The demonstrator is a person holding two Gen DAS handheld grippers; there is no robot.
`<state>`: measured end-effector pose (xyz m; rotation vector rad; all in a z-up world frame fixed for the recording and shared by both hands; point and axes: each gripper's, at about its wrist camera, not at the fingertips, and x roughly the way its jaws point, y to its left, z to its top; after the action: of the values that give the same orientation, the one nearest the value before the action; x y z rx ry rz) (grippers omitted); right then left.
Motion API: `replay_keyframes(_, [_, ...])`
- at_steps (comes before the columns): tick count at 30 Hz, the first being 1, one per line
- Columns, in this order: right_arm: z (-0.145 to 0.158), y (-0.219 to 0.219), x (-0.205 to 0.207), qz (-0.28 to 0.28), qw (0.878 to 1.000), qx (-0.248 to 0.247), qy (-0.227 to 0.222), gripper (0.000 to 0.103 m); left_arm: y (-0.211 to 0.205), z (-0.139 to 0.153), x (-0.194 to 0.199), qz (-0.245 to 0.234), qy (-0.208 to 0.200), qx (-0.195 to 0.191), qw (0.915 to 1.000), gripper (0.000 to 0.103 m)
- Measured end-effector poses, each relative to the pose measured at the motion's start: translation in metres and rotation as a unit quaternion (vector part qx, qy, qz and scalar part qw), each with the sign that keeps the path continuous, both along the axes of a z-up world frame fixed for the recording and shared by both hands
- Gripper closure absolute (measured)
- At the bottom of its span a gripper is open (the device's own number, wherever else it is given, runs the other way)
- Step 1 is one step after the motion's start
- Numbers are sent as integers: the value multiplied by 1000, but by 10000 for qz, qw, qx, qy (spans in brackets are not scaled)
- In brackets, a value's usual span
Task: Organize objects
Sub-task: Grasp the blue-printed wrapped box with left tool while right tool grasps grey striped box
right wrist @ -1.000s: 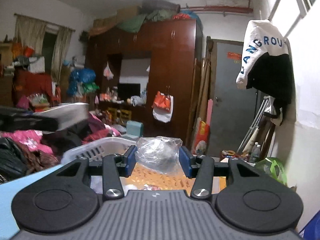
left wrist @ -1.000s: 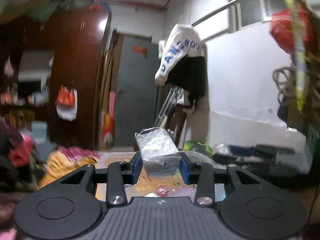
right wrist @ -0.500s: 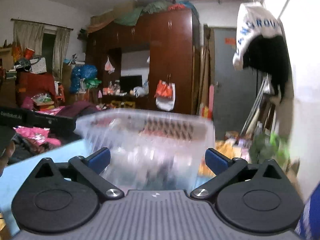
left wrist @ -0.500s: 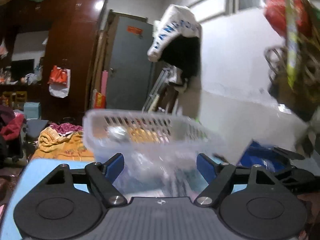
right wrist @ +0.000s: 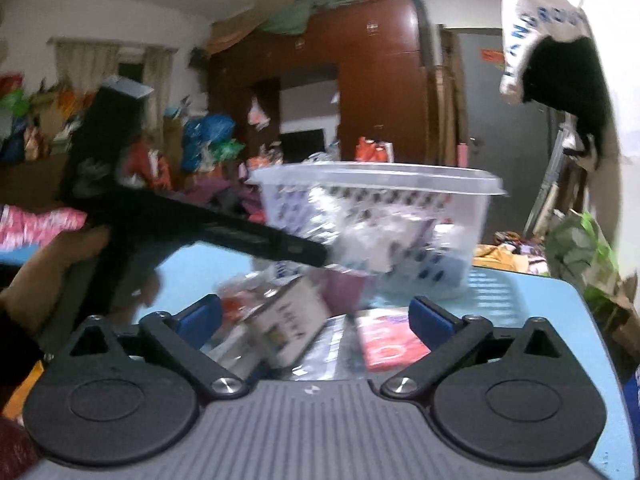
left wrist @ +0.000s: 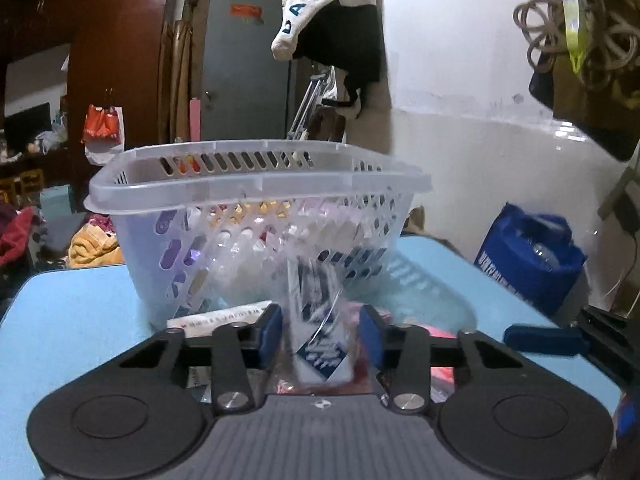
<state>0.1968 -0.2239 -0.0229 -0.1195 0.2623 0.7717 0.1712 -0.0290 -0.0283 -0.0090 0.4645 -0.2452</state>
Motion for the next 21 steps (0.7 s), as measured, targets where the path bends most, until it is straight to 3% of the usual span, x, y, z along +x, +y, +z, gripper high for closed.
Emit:
replay_keyframes(2, [-9,11,-6,39,9998,-170,-32,14,1,-2,-4,2,-57,-4,10000,62])
replay_keyframes(6, [-15,18,10,54,9997,36,254,26,9,3,-12,67,-252,-104,9996,63])
replay_keyframes(9, [-19,20,21,15,9990,89,427,42,15,4,-14,62,-261,-229,9994,63])
replay_keyframes(11, [-19,16,21,7,9988,208,438,60,16,0,-16,46,-259,-245,9994,62])
replay_keyframes(13, [-20,12,12,-88,9991,231,335,69,17,-4,-16,14,-228,-302,9993,62])
replay_keyframes(21, [-22,-7,-1,-338,9983,367,289,78,24,-10,-20,51,-212,-485,9986,62])
